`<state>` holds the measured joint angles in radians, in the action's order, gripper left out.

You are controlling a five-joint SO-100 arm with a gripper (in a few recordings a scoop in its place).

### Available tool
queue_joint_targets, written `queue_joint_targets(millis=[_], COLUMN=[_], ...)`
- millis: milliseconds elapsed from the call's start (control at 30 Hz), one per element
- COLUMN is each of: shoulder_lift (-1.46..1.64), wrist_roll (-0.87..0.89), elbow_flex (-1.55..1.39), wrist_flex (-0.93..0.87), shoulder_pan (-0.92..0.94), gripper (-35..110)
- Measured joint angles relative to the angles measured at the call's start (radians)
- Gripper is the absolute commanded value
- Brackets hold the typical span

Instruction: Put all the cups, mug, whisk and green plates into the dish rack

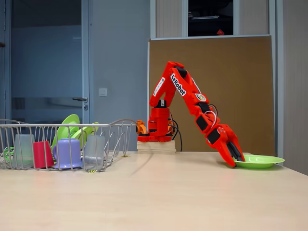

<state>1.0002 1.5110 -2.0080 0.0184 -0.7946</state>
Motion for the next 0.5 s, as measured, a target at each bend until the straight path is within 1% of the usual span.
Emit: queue_joint_targets(millis=[67, 200, 500], shoulder_lift=[0.048, 0.143, 0.305], wrist_roll=[0.023, 0.011, -0.153], elbow_flex=[-0.014, -0.032, 0.066], wrist_flex=[-0.035, -0.140, -0.480], shoulder_pan=[0.011, 0.038, 0.097], gripper=[0, 0, 0])
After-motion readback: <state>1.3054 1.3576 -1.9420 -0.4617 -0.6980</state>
